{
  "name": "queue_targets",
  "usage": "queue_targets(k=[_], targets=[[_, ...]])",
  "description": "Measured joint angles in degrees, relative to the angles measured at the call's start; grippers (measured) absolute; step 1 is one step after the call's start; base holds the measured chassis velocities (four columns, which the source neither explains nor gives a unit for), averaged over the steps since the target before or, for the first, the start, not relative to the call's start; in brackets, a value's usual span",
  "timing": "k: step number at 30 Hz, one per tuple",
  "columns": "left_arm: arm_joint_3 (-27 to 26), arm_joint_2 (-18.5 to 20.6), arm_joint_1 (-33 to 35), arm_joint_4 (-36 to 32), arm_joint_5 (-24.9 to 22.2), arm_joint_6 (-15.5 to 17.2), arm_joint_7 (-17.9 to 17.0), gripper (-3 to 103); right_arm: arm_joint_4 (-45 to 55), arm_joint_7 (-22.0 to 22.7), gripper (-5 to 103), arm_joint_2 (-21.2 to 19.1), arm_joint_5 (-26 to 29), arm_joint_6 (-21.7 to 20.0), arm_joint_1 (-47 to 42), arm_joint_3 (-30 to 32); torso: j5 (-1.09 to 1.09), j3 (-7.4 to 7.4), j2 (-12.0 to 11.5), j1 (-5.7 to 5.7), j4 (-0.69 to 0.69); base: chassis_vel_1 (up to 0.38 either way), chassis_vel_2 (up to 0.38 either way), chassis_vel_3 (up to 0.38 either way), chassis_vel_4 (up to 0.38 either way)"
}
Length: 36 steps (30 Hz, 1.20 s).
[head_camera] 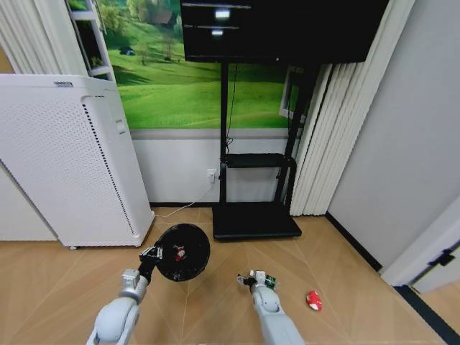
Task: Pick up the trash bin and place the garbage on the floor into it.
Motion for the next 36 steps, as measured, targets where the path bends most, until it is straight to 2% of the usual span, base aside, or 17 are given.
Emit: queue_targets(k=[5,9,13,14,15,16,17,20,31,36], targets=[[-0.9,0.0,-0.5,0.0,-1.5,0.4,-0.3,4,4.1,2.0,100,-0.5,2.0,-1.0,-0.8,-0.1,0.0,0.0,0.0,0.0,0.0,0.0,0.0,0.0,0.0],[-2.4,0.1,-0.8,-0.2,-2.5,0.7,-1.5,4,6.4,1.8,100,-1.0,2.2,-1.7,-1.1,0.1,0.0,0.0,0.0,0.0,0.0,0.0,0.0,0.0,0.0],[-4.7,0.8,-1.0,-0.3,-2.6,0.1,-3.6,4,7.4,-1.6,100,-1.5,-0.5,-2.1,-1.3,0.9,0.0,0.0,0.0,0.0,0.01,0.0,0.0,0.0,0.0],[-5.0,0.9,-1.3,-0.3,-2.5,-0.2,-4.5,4,6.3,-4.3,100,-1.9,-4.1,-1.7,-1.2,1.2,0.0,0.0,0.0,0.0,0.02,0.0,0.0,0.0,0.0],[-5.0,0.9,-1.3,-0.3,-2.5,-0.2,-4.5,4,6.3,-4.3,100,-1.9,-4.1,-1.7,-1.2,1.2,0.0,0.0,0.0,0.0,0.02,0.0,0.0,0.0,0.0],[-5.0,0.9,-1.7,-0.2,-2.7,-0.2,-5.2,4,5.1,-7.5,100,-2.5,-8.3,-1.2,-1.0,1.5,0.01,0.0,0.0,0.0,0.01,0.0,0.0,0.0,0.0],[-4.9,0.9,-2.1,-0.2,-3.0,-0.1,-5.4,4,4.3,-8.9,100,-3.2,-10.5,-1.6,-0.7,1.2,-0.01,0.0,0.0,0.0,0.0,0.0,0.0,0.0,0.0],[-4.7,1.1,-2.5,-0.2,-3.9,0.5,-5.7,4,2.1,-8.0,100,-3.3,-11.2,-2.5,0.2,0.7,0.0,0.0,0.0,0.0,-0.01,0.0,0.0,0.0,0.0],[-4.7,1.5,-2.3,0.2,-4.5,1.0,-5.1,4,-10.2,-5.4,100,0.0,-10.9,0.4,7.9,0.0,0.0,0.0,0.0,0.0,0.01,0.0,0.0,0.0,0.0],[-5.1,1.2,-1.6,-0.1,-4.5,1.0,-4.7,4,-11.9,-3.5,100,0.8,-11.1,0.9,9.7,0.4,0.0,0.0,0.0,0.0,0.01,0.0,0.0,0.0,0.0]])
